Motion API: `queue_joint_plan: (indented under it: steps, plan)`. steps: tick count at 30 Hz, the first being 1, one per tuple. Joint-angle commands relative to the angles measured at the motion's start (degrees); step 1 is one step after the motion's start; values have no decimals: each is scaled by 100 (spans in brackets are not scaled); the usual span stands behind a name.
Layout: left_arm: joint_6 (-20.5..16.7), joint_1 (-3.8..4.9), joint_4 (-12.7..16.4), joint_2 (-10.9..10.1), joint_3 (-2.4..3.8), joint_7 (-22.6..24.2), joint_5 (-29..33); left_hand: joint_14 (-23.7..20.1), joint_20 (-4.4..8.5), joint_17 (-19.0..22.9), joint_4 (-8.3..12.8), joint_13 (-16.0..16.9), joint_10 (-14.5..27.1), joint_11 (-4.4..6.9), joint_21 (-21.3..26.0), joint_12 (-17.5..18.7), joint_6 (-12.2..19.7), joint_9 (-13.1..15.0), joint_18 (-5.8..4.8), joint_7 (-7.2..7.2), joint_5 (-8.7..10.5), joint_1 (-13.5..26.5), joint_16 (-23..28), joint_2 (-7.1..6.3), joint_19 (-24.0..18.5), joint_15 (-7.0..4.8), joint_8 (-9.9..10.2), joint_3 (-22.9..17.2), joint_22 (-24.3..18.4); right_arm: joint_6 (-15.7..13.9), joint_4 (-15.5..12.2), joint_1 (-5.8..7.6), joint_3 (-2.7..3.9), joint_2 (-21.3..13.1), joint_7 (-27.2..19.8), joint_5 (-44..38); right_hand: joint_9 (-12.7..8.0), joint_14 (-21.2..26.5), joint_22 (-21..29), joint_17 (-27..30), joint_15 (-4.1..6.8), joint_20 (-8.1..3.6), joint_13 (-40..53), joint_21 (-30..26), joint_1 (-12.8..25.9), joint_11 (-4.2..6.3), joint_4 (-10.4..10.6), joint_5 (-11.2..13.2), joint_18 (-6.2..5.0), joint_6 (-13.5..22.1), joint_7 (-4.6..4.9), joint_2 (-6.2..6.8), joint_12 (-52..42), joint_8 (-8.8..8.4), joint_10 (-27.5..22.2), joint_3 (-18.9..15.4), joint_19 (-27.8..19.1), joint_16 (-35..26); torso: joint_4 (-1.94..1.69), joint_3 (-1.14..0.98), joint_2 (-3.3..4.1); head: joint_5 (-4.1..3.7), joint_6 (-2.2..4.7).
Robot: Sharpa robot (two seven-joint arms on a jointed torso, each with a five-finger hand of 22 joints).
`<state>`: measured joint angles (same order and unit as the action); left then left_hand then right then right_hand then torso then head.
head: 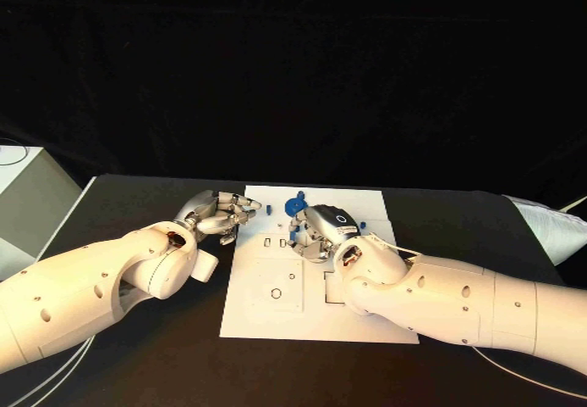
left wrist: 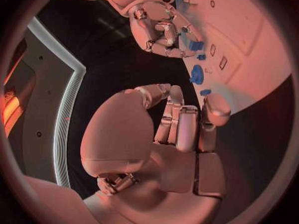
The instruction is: Assemble the parts on the task board
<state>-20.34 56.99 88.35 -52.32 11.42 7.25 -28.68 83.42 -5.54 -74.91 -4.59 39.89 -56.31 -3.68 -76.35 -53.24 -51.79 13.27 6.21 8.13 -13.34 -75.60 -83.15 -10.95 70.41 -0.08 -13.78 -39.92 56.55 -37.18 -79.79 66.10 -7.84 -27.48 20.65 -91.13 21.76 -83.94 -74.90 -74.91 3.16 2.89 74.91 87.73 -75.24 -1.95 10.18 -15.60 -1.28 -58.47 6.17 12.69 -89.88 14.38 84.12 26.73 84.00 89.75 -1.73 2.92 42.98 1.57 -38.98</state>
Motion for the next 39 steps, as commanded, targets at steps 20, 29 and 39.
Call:
queue_joint_plan:
  steps: [20,29,39]
  plan:
    - [-188,1,11,13,5,285,545,15,-10,-343,-13,-23,29,-4,-5,26,-9,11,44,41,19,12,-20,-38,32,9,-26,12,78,168,151,-33,-17,156,-25,-53,2,-606,-1308,-1509,12,-26,1509,0,13,32,-19,-26,64,-11,-8,24,-12,9,588,20,508,25,12,-2,-4,12,-44]
    - [-184,1,13,10,4,282,546,23,-11,-356,-13,-25,26,-4,-12,26,-9,11,40,41,19,13,-28,-38,44,9,-28,13,97,184,172,-52,-23,166,-30,-53,0,-606,-1308,-1509,7,-23,1509,0,22,28,-19,-9,64,-3,-3,32,-12,7,588,15,508,25,14,-2,-6,19,-59]
    - [-174,1,15,5,4,277,546,29,-11,-367,-13,-29,23,-4,-22,27,-9,12,35,40,20,13,-34,-40,60,9,-30,15,120,198,203,-64,-28,171,-36,-52,-8,-606,-1306,-1509,-8,-12,1509,-3,54,12,-17,45,63,30,16,68,-12,-3,588,-12,507,25,12,-3,-7,13,-65]
